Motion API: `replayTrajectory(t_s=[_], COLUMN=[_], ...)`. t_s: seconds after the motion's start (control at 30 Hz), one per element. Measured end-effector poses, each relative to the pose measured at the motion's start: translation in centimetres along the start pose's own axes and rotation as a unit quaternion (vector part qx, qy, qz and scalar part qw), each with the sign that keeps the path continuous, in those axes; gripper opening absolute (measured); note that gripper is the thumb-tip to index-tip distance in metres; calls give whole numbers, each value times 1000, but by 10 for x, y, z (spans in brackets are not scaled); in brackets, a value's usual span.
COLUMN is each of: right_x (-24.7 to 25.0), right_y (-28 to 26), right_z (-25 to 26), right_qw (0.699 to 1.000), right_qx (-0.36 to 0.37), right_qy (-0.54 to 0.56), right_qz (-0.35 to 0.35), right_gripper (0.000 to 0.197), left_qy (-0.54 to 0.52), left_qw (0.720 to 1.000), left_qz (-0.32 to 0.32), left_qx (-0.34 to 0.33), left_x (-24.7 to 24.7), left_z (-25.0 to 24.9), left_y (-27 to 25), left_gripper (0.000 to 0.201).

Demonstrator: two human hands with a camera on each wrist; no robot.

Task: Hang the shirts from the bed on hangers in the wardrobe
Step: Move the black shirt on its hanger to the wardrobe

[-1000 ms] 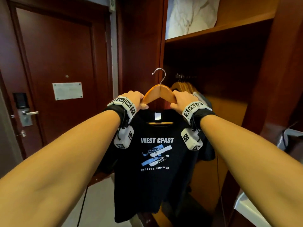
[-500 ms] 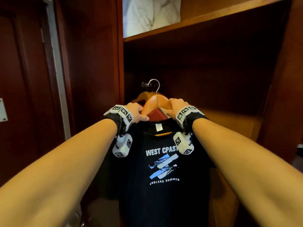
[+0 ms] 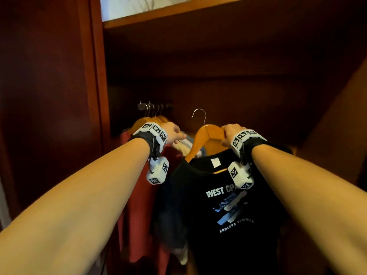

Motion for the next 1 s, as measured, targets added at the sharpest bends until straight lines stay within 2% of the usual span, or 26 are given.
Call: replayTrajectory(t_s=[0.1, 0.27, 0.43, 0.63, 0.73, 0.83, 0.87, 0.9, 1.0], right_x=[-5, -14, -25, -30, -34, -39, -39, -41, -44], right_y=[17, 35, 40, 62, 76, 96, 101, 104, 116], right_z=[-14, -33, -52, -70, -80, -88, -87, -88, -89], right_qw=[999, 990, 982, 975, 970, 975, 972, 969, 966], right_qx=[-41, -101, -148, -177, -187, -174, -172, -172, -161], right_qy=[-34, -85, -105, -128, -145, -129, -146, -160, -185], right_qz=[8, 38, 53, 44, 61, 54, 64, 74, 83], right_gripper=[26, 26, 26, 18, 21, 27, 23, 20, 30], left_qy=[36, 46, 89, 151, 184, 209, 216, 237, 299], left_qw=[999, 998, 993, 985, 978, 969, 964, 955, 925], left_qz=[3, 31, 75, 80, 91, 133, 153, 174, 230], left_qx=[-17, -9, -27, -30, -30, -10, -17, -26, -30], left_x=[-10, -34, -67, -94, -103, -111, -116, -122, -129], left_z=[4, 16, 17, 28, 28, 29, 30, 33, 46], left_y=[45, 113, 156, 209, 224, 227, 233, 238, 253], left_gripper=[35, 43, 46, 60, 61, 55, 51, 49, 43])
Point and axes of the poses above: each hand's wrist, its own y-axis towards the middle knuckle, its own x-axis out of the back of the hand, z = x × y, the point moved 6 cm from there along y, towards the middle knuckle, and after that the axes turned 1 degree about -x, right-handed, at the moved point
